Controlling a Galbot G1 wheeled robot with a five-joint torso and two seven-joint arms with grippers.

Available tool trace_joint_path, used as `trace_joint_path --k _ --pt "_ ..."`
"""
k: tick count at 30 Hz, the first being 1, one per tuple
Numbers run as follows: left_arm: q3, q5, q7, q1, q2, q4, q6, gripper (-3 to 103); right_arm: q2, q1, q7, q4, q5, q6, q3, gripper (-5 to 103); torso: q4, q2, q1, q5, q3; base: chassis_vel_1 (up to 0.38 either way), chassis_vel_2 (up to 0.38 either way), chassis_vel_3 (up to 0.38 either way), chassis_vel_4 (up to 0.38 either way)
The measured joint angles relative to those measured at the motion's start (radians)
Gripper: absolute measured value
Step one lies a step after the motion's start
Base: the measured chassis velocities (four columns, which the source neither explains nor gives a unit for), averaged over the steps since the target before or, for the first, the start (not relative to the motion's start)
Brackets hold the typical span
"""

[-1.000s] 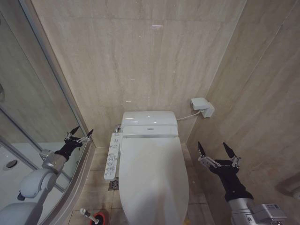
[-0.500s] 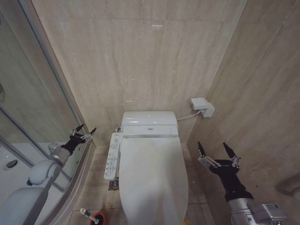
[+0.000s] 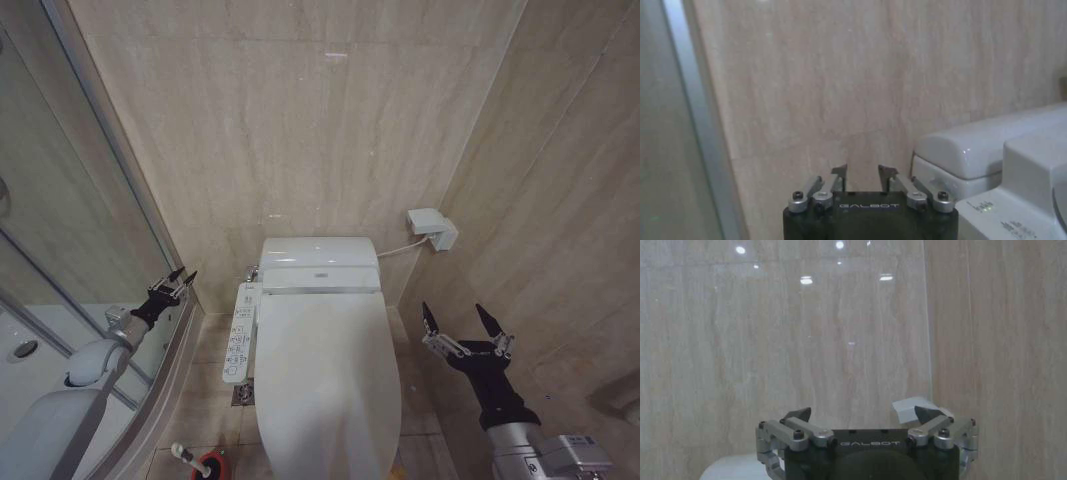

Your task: Open the toilet lid, clean the toilet bowl with a toilet brush, close the toilet lid, and flush.

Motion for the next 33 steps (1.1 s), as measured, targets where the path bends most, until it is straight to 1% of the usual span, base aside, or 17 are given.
trace_joint_path --k 1,2,8,9,11,15,16,18,19,22,23,27,28,30,31,33 --pt "0.015 0.011 0.006 -0.019 -0.003 0.016 -0.010 52 0.000 0.000 0.000 0.000 0.000 0.000 0.000 100 -0.0002 0.000 0.000 -0.0001 0.000 0.000 0.000 0.000 0.000" --pt "0.029 0.020 0.010 -0.039 -0.007 0.029 -0.017 24 0.000 0.000 0.000 0.000 0.000 0.000 0.000 100 -0.0003 0.000 0.000 -0.0001 0.000 0.000 0.000 0.000 0.000" --pt "0.070 0.027 0.026 -0.095 -0.010 0.061 -0.029 24 0.000 0.000 0.000 0.000 0.000 0.000 0.000 100 -0.0004 0.000 0.000 0.0001 0.000 0.000 0.000 0.000 0.000" --pt "0.084 0.029 0.034 -0.113 -0.008 0.077 -0.035 2 0.000 0.000 0.000 0.000 0.000 0.000 0.000 100 -0.0003 0.000 0.000 0.0000 0.000 0.000 0.000 0.000 0.000" --pt "0.094 0.030 0.040 -0.125 -0.006 0.089 -0.042 2 0.000 0.000 0.000 0.000 0.000 0.000 0.000 100 -0.0003 0.000 0.000 0.0000 0.000 0.000 0.000 0.000 0.000" --pt "0.148 0.041 0.076 -0.193 0.002 0.170 -0.080 2 0.000 0.000 0.000 0.000 0.000 0.000 0.000 100 0.0000 0.000 0.000 0.0001 0.000 0.000 0.000 0.000 0.000" --pt "0.148 0.041 0.076 -0.193 0.002 0.170 -0.080 2 0.000 0.000 0.000 0.000 0.000 0.000 0.000 100 0.0000 0.000 0.000 0.0001 0.000 0.000 0.000 0.000 0.000" --pt "0.187 0.042 0.105 -0.231 0.002 0.214 -0.109 0 0.000 0.000 0.000 0.000 0.000 0.000 0.000 100 0.0000 0.000 0.000 0.0000 0.000 0.000 0.000 0.000 0.000" --pt "0.187 0.042 0.105 -0.231 0.002 0.214 -0.109 0 0.000 0.000 0.000 0.000 0.000 0.000 0.000 100 0.0000 0.000 0.000 0.0000 0.000 0.000 0.000 0.000 0.000" --pt "0.251 0.043 0.129 -0.284 -0.009 0.275 -0.143 0 0.000 0.000 0.000 0.000 0.000 0.000 0.000 100 0.0000 0.000 0.000 0.0000 0.000 0.000 0.000 0.000 0.000" --pt "0.251 0.043 0.129 -0.284 -0.009 0.275 -0.143 0 0.000 0.000 0.000 0.000 0.000 0.000 0.000 100 0.0000 0.000 0.000 0.0000 0.000 0.000 0.000 0.000 0.000" --pt "0.326 0.045 0.144 -0.362 -0.057 0.363 -0.179 0 0.000 0.000 0.000 0.000 0.000 0.000 0.000 100 -0.0005 0.000 0.000 0.0000 0.000 0.000 0.000 0.000 0.000" --pt "0.326 0.045 0.144 -0.362 -0.057 0.363 -0.179 0 0.000 0.000 0.000 0.000 0.000 0.000 0.000 100 -0.0005 0.000 0.000 0.0000 0.000 0.000 0.000 0.000 0.000" --pt "0.367 0.047 0.164 -0.404 -0.080 0.407 -0.196 0 0.000 0.000 0.000 0.000 0.000 0.000 0.000 100 -0.0005 0.000 0.000 0.0001 0.000 0.000 0.000 0.000 0.000" --pt "0.367 0.047 0.164 -0.404 -0.080 0.407 -0.196 0 0.000 0.000 0.000 0.000 0.000 0.000 0.000 100 -0.0005 0.000 0.000 0.0001 0.000 0.000 0.000 0.000 0.000" --pt "0.399 0.054 0.190 -0.442 -0.097 0.448 -0.221 0 0.000 0.000 0.000 0.000 0.000 0.000 0.000 100 -0.0004 0.000 0.000 0.0002 0.000 0.000 0.000 0.000 0.000"
